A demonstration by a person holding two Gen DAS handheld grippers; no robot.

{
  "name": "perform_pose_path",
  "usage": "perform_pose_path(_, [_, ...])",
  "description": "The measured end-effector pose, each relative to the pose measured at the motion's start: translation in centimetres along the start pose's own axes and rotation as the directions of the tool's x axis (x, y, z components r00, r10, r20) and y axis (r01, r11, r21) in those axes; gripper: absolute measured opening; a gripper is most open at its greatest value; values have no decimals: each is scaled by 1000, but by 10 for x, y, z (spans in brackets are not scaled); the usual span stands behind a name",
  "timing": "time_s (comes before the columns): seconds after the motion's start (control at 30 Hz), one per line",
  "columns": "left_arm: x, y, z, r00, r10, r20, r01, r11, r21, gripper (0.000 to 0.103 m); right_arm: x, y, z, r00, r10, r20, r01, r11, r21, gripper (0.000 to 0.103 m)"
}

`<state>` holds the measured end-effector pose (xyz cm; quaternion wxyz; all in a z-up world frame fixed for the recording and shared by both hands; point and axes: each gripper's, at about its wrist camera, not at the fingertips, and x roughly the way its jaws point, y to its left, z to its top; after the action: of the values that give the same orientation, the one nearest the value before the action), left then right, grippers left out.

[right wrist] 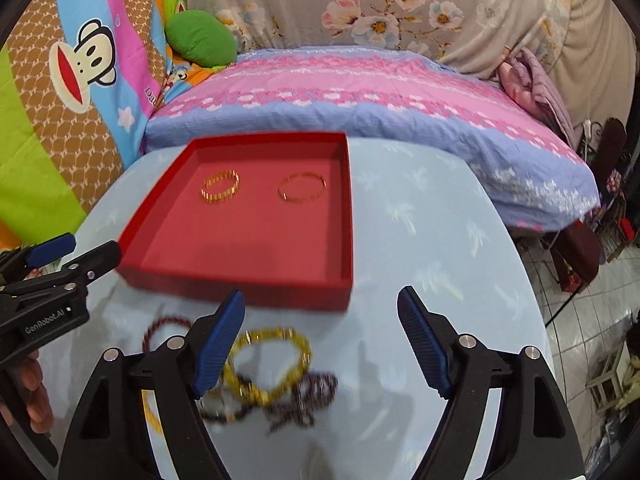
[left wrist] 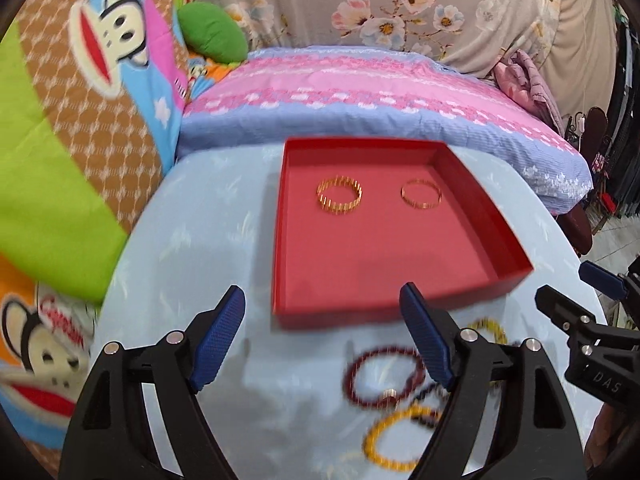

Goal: Organize jewelry
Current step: 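Withdraw both tools from the box back toward the remaining bracelets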

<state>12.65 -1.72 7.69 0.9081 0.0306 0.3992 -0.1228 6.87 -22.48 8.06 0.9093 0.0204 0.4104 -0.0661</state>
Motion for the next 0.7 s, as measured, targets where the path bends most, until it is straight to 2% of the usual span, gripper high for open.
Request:
perform_pose_path(0.17, [2, 10, -46, 997, -32, -67, 26, 996, -84, 76, 1, -4, -43, 998, -3, -57, 4, 1000, 27, 75])
perform_pose_path(0.33, [0, 1, -84, 996, -24, -91, 17, 997, -77, 76, 2, -4, -77, 995, -18, -94, 22, 999, 40, 75])
perform_pose_path(0.5, [2, -12, -100, 995, -17, -102, 12, 999, -45, 75, 4, -5, -96, 992, -4, -123, 12, 998, 66, 75])
perform_pose_path(0.7, [11, -24, -105, 995, 17, -96, -15, 1000, 13, 67, 6, -7, -102, 992, -4, -130, 14, 997, 73, 75])
